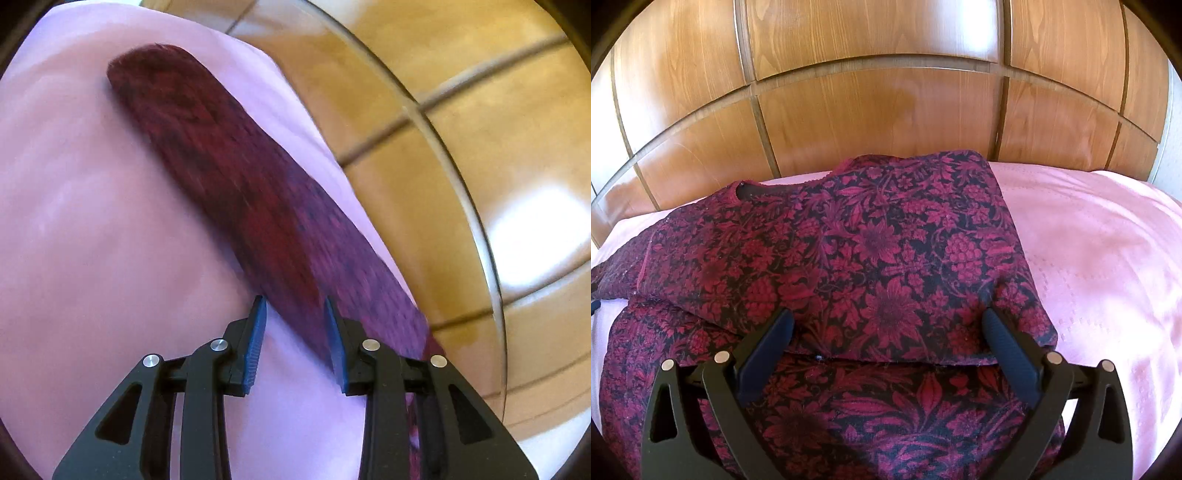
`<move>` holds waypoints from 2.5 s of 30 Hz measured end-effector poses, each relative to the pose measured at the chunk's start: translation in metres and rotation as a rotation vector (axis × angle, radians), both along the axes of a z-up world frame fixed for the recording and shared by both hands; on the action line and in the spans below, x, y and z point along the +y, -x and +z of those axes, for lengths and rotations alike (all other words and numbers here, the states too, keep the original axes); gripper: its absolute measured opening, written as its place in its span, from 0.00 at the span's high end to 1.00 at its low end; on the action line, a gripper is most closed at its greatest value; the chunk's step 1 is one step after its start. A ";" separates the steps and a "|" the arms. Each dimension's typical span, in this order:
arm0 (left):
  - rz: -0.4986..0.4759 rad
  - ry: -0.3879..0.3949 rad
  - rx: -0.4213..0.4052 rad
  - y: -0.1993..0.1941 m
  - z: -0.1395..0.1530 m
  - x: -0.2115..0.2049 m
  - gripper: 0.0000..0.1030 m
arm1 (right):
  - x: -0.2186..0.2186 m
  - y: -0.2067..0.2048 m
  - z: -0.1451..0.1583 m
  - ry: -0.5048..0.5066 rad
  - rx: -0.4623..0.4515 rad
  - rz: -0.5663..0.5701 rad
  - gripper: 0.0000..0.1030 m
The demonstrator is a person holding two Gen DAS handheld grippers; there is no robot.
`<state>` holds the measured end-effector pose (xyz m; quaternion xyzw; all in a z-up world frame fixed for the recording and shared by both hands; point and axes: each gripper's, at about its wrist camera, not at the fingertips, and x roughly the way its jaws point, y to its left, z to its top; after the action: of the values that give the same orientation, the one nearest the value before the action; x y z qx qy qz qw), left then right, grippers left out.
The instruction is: Fold small clothes
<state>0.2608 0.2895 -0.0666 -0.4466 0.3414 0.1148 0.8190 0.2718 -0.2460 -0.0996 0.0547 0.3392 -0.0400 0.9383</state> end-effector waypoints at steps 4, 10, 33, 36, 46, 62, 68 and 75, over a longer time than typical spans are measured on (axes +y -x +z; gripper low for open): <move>0.082 0.056 0.006 -0.012 -0.004 0.035 0.64 | 0.000 -0.001 -0.001 0.001 0.000 0.000 0.02; 0.125 0.103 0.089 -0.029 -0.004 0.061 0.87 | 0.001 -0.001 -0.001 0.007 0.001 -0.002 0.02; -0.703 -0.420 -0.116 -0.026 0.054 -0.279 0.62 | -0.001 -0.001 -0.001 -0.005 -0.004 -0.001 0.02; -0.654 -0.397 -0.157 -0.001 0.053 -0.276 0.50 | -0.002 -0.002 -0.002 -0.012 -0.006 0.000 0.02; -0.453 -0.360 -0.006 0.006 0.018 -0.227 0.52 | -0.004 -0.001 0.018 -0.043 0.002 0.009 0.14; -0.263 -0.355 0.059 0.008 0.020 -0.182 0.52 | 0.072 -0.059 0.041 -0.243 0.085 0.206 0.85; -0.294 -0.407 0.110 -0.017 0.018 -0.186 0.52 | 0.067 -0.040 0.079 -0.157 -0.048 0.200 0.88; -0.299 -0.487 0.150 -0.033 0.007 -0.193 0.52 | 0.014 -0.012 0.092 -0.143 -0.133 0.079 0.89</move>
<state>0.2940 0.0969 -0.0593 -0.1719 0.4252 0.1043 0.8825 0.2843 -0.2315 -0.0074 0.1108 0.2798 0.0253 0.9533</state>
